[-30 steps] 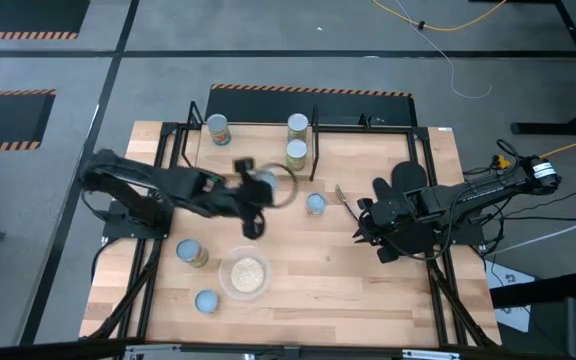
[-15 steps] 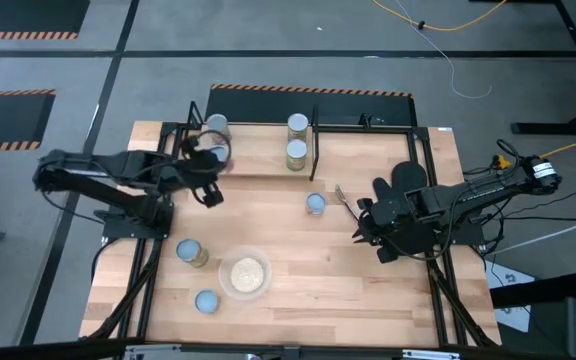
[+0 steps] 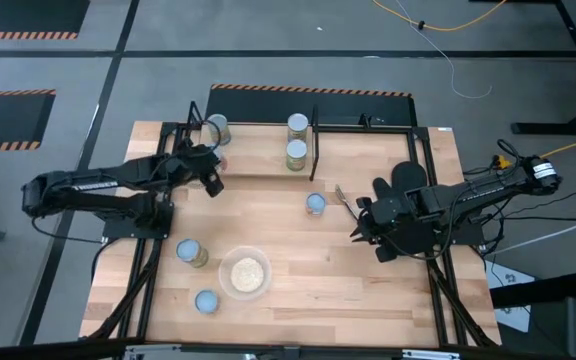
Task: Pick and place cans onto a shelf
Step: Put the canned mixed fruits on the shelf, then put the canned pineapple rings on the shelf
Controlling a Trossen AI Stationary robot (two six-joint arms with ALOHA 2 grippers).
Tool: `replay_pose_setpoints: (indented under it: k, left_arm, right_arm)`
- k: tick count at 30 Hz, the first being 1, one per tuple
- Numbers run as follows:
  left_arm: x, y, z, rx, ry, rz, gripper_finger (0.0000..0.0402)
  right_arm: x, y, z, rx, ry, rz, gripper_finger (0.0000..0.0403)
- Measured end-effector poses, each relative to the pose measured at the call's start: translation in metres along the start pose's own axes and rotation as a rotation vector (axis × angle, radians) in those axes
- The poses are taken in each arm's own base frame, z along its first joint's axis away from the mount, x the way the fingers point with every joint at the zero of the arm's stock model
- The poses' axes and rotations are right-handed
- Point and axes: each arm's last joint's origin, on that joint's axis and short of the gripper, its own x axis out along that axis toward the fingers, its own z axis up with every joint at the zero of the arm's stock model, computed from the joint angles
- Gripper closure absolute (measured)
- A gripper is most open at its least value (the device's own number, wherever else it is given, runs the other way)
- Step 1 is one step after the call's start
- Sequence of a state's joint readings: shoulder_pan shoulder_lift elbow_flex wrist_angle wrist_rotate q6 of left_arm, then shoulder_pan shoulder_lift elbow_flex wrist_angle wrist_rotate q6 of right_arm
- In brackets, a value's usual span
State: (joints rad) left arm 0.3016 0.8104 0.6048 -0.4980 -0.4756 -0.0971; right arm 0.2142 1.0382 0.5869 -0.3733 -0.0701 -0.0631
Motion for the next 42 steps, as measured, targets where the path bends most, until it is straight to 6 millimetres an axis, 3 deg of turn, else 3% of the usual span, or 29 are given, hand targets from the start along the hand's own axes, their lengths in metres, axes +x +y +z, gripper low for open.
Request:
replay_pose_setpoints:
  k: [13, 42]
  left_arm:
    - [0.026, 0.024, -0.018, -0.101, 0.055, 0.05, 0.039]
    - [0.029, 0.027, -0.019, -0.115, 0.067, 0.059, 0.0314]
  right_arm:
    - [0.0, 0.0, 0.001, -0.028, -0.009, -0.001, 0.0331]
    - [0.0, 0.0, 0.001, -0.028, -0.01, 0.001, 0.0331]
